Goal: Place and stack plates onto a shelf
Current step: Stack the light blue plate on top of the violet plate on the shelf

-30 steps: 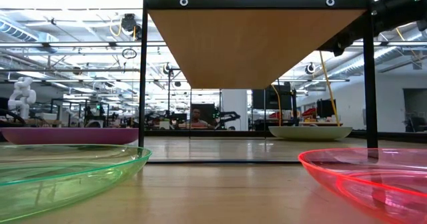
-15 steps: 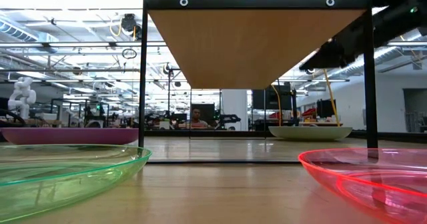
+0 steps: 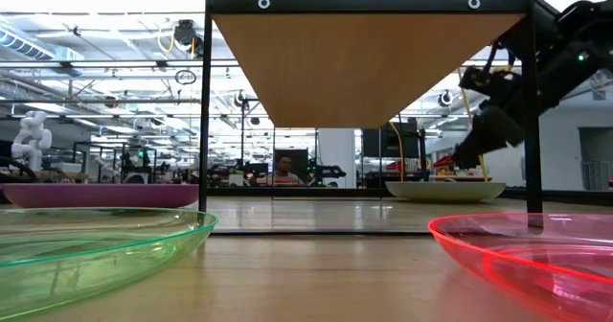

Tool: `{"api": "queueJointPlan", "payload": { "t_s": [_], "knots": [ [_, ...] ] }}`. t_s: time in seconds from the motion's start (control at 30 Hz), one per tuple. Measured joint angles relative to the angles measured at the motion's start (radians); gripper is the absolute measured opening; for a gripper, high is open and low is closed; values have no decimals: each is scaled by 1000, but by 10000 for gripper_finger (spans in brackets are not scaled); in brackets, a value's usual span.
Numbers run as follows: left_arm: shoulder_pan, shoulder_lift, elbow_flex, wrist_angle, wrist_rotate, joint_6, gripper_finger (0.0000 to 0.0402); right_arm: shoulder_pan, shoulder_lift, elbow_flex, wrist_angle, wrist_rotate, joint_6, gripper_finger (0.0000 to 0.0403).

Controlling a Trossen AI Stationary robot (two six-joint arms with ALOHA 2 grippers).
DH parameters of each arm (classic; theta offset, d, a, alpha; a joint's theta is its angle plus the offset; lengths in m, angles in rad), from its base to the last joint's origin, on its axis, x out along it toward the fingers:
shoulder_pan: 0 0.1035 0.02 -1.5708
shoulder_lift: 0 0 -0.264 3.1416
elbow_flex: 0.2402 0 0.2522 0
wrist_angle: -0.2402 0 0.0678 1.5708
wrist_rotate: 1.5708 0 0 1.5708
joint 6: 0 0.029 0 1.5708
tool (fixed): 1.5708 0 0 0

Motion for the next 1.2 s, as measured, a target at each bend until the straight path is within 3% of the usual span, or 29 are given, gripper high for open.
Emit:
{"api": "queueJointPlan", "payload": {
  "t_s": [0.37,0.8,1.07,1.2],
  "knots": [
    [0,0,0,-1,0,-22,61,-1,67,-73,88,0,-106,135],
    [0,0,0,-1,-1,-20,61,3,104,-90,201,0,-117,141],
    [0,0,0,-4,-2,-11,61,2,78,-90,208,-127,-116,167],
    [0,0,0,-4,-2,-10,61,2,78,-90,206,-137,-110,171]
  ]
}}
